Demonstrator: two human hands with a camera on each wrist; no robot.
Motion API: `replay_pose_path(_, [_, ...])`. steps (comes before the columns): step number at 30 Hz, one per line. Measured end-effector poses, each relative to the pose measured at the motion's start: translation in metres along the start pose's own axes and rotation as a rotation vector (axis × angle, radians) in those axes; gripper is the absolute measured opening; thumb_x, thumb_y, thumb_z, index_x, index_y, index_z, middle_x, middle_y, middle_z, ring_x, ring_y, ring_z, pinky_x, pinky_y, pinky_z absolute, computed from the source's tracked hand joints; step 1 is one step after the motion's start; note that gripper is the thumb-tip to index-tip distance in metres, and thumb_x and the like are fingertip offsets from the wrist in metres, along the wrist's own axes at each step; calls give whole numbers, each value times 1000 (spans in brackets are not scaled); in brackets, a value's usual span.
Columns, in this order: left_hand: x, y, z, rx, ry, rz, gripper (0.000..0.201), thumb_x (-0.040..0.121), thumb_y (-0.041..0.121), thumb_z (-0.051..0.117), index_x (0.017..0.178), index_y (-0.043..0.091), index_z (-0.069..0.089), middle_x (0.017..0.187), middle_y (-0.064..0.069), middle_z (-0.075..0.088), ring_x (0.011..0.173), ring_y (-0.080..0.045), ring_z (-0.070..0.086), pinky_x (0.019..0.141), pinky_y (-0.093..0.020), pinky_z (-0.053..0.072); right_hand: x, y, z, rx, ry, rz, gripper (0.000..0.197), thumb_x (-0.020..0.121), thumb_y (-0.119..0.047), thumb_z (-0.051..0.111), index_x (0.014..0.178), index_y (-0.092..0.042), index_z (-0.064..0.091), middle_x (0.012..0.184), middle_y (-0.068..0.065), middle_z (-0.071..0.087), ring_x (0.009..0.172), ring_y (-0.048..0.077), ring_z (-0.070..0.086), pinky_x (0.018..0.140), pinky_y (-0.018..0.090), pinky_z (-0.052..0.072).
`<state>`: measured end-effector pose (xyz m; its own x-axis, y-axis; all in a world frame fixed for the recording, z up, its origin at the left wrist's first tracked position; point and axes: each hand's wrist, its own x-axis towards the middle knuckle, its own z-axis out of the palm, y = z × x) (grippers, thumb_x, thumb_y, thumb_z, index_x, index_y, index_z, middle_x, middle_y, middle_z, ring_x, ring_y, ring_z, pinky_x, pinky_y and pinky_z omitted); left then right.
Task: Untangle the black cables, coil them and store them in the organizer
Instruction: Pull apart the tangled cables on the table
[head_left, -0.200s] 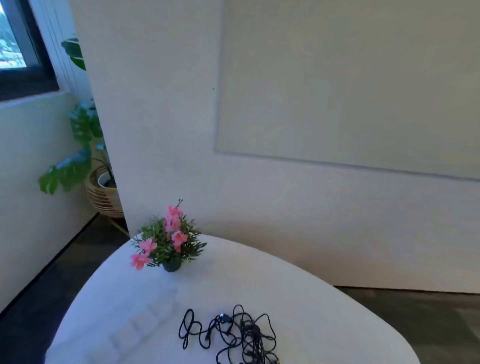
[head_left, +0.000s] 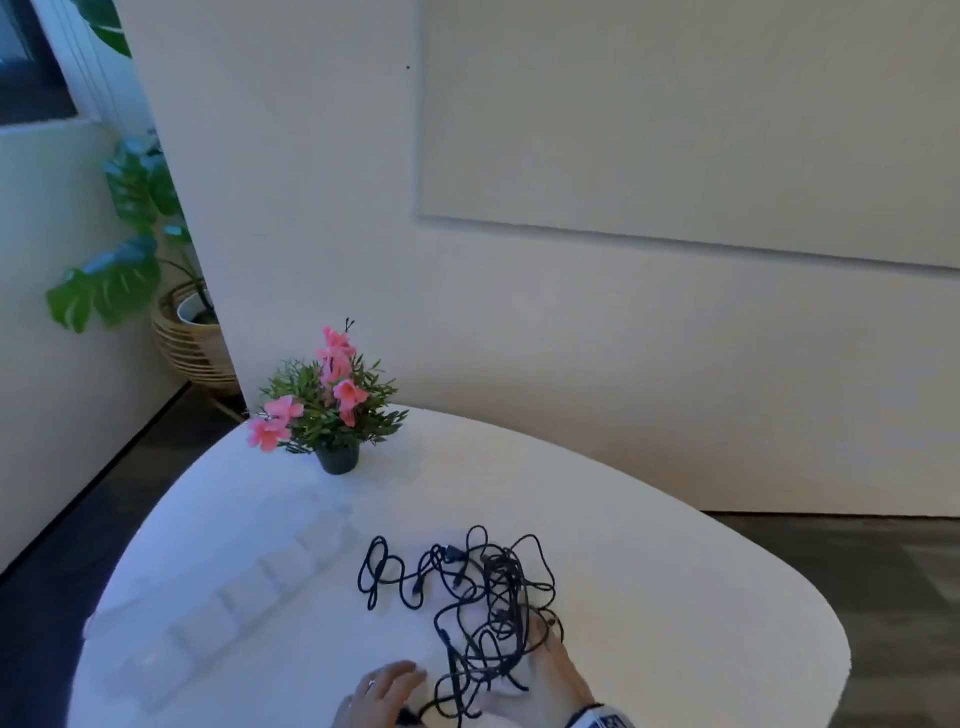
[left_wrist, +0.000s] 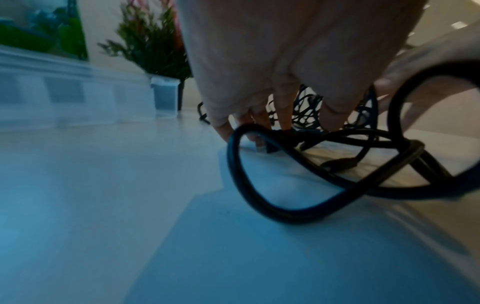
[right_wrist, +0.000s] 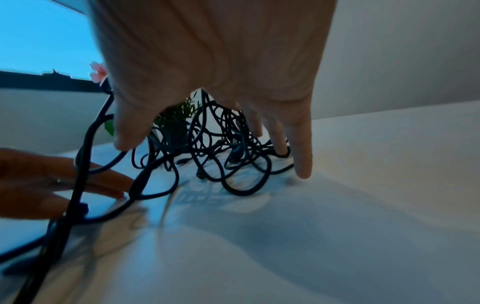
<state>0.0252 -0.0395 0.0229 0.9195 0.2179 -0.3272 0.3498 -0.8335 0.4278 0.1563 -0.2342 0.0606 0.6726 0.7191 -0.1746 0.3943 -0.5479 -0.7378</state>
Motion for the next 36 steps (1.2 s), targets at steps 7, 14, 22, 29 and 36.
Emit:
replay_pose_path(7, [-11,20,-5,-365,19,96,35,91,32,45,123,41,34,125,9,53,112,-5,51,96,-24,43,33,-4,9,215,60,88,8,83,-31,65,79,-29,58,81,-9,60,77,8,55,75,27,46])
replay_pose_path(14, [-36,47,-38,-685,259,120,53,92,35,56,138,28,30,105,-1,64,86,-13,63,66,-14,44,-11,-50,-3,-6,76,20,23,93,-18,50,92,-19,73,88,-4,68,72,4,55,61,10,39])
replay_pose_path(22, [-25,4,-80,-397,647,62,25,96,25,50,105,12,70,91,-9,67,75,-22,60,74,-29,47,-27,-45,-61,-122,437,7,26,95,-23,54,71,-24,65,54,-15,50,52,2,44,50,15,34])
replay_pose_path(29, [-16,-32,-98,-326,865,-40,24,97,14,48,100,9,72,91,-14,65,85,-31,61,81,-31,42,-19,-41,-91,-136,484,-17,23,94,-24,56,96,-10,73,83,3,70,71,13,59,53,11,36])
replay_pose_path(36, [-11,-67,-95,-437,844,-130,25,98,16,45,95,13,70,94,-10,65,72,-25,66,71,-35,55,-25,-21,-112,10,482,14,24,89,-25,64,107,-11,71,110,2,69,104,14,60,87,24,41])
